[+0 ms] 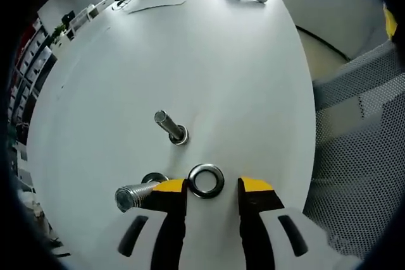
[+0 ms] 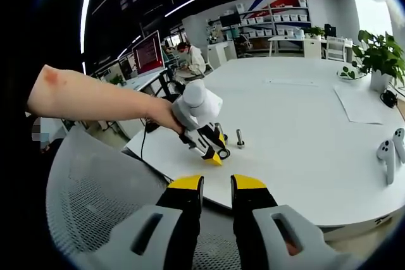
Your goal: Place the washer onto the threaded stud by aligning its center hole with the stud, sliding it down to the base, and recovering from edge contact or off-axis alignment until the washer reaches the visible bottom stop.
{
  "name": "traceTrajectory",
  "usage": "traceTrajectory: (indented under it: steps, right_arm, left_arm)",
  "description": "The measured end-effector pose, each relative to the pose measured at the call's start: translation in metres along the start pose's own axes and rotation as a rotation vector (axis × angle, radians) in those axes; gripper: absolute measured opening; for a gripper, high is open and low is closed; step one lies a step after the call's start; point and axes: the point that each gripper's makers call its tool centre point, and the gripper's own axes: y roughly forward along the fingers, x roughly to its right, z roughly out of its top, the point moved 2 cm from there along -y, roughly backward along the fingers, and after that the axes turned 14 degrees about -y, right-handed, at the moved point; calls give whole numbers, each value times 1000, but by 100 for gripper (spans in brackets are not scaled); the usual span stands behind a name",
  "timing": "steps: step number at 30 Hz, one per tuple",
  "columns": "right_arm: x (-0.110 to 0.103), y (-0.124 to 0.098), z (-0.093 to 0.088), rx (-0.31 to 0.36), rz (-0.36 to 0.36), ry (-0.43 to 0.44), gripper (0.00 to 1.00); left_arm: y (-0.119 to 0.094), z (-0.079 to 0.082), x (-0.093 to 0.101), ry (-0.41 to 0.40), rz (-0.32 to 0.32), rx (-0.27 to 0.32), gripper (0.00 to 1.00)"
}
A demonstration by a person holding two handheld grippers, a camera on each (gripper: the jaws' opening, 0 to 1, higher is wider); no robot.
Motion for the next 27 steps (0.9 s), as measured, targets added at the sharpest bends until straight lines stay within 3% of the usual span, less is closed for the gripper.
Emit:
traceTrajectory:
  steps: [8,27]
  right_arm:
    - [0,0,0,1,1,-1,20]
    - [-1,0,1,5,3,-1,20]
  left_arm:
    - [-1,-2,0,17,-1,-17,25]
    - [-1,-4,-1,37,-2,-49,26]
